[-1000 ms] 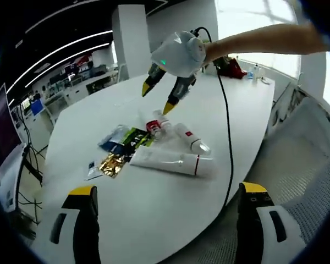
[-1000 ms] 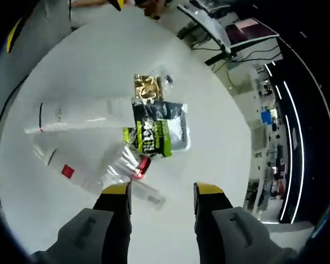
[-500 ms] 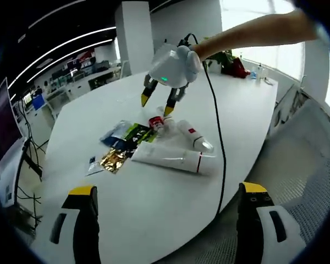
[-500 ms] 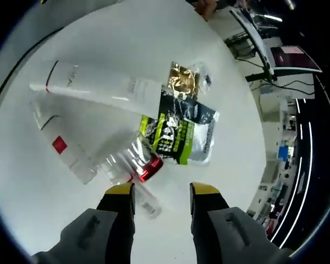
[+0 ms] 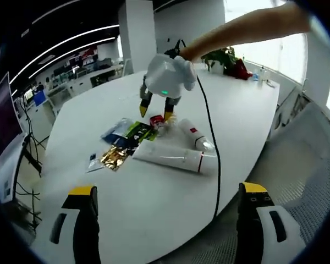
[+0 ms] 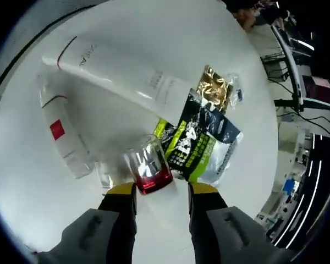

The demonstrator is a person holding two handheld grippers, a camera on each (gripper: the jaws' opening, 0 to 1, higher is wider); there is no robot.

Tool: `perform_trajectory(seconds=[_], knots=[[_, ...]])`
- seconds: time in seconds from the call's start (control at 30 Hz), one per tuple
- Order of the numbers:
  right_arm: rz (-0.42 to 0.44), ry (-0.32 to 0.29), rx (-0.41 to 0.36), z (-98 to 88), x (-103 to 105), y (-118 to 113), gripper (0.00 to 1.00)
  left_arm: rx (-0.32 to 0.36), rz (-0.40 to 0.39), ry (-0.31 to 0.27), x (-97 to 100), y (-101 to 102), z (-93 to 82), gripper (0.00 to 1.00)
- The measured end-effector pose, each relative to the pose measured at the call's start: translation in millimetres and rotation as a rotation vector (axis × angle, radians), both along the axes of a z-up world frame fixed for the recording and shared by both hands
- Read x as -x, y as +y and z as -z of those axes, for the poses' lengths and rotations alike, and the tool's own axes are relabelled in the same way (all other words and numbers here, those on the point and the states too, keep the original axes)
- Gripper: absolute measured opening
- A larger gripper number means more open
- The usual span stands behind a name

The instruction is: Arrange the skincare products in the storage area until every visible bottle or jar stands upright without overlapping.

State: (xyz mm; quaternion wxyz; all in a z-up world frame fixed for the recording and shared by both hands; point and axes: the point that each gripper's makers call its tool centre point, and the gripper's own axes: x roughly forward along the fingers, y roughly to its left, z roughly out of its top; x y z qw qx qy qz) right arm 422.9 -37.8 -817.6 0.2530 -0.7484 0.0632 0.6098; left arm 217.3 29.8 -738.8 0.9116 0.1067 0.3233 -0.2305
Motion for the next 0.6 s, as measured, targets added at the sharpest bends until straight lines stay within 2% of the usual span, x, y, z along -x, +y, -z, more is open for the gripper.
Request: perform_trajectory(seconds=[0.37,0.6], knots=[[-0.091,0.014,0.107,13.9,0,1,0.36,-0.001,-0.002,0.008,1.7,0,0.4,0.99],[-0.152,0.02,0.174,15.0,2,1,0.35,-0.001,0.001,0.01,2.3,0,0.5,0.99]])
